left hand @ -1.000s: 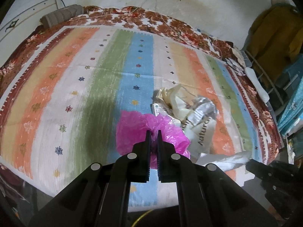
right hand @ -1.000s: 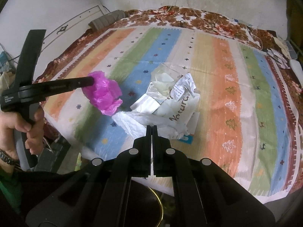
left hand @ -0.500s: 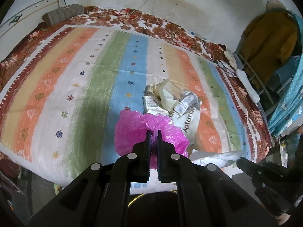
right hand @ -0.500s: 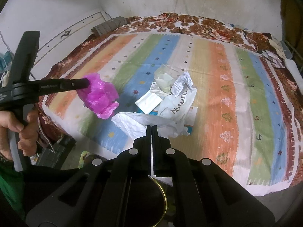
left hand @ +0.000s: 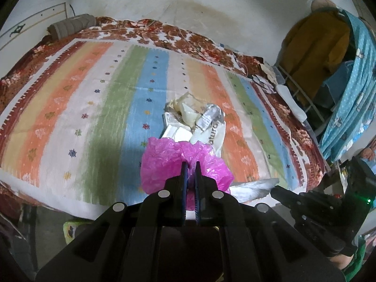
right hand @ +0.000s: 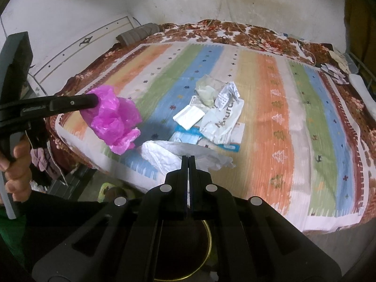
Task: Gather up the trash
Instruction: 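Lift the pink bag with the left tool and carry it over the bin, then open the left tool to drop the pink bag into the bin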
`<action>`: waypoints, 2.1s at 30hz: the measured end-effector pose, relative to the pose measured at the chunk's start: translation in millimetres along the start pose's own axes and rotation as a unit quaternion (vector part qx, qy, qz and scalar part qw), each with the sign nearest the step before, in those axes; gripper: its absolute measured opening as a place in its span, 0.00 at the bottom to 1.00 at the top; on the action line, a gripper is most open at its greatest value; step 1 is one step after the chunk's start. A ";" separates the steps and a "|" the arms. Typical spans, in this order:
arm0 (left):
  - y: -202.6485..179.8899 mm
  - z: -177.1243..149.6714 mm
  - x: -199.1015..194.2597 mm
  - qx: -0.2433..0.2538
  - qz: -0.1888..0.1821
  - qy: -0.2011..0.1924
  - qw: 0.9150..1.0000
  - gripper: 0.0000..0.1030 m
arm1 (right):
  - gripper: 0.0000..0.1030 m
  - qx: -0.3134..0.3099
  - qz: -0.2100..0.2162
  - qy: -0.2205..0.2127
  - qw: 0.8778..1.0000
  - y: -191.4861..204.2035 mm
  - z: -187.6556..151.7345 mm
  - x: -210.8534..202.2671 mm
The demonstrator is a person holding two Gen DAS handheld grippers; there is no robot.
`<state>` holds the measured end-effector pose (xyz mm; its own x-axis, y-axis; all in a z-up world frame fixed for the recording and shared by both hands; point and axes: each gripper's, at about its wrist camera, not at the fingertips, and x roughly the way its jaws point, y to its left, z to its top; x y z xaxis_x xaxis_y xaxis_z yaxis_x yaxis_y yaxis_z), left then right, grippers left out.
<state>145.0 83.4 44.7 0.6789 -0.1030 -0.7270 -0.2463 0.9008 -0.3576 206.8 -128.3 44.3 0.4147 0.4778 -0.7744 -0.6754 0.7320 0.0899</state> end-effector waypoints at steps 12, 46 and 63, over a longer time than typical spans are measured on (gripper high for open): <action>-6.5 -42.2 -1.6 0.002 0.010 0.030 0.999 0.04 | 0.00 0.007 0.000 0.027 1.000 4.0 -35.6 5.6; -12.6 -122.4 36.1 -0.002 0.061 0.138 0.989 0.04 | 0.01 0.027 -0.036 0.153 0.987 12.9 -117.5 50.9; -7.5 -119.3 39.5 -0.024 0.048 0.138 0.989 0.39 | 0.31 0.071 -0.009 0.160 0.984 3.9 -116.4 55.1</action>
<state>91.2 22.3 -51.3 0.4381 -0.1344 -0.8888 -0.3373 0.8920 -0.3011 156.1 -155.7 -71.0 0.1960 0.3036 -0.9324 -0.5685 0.8100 0.1442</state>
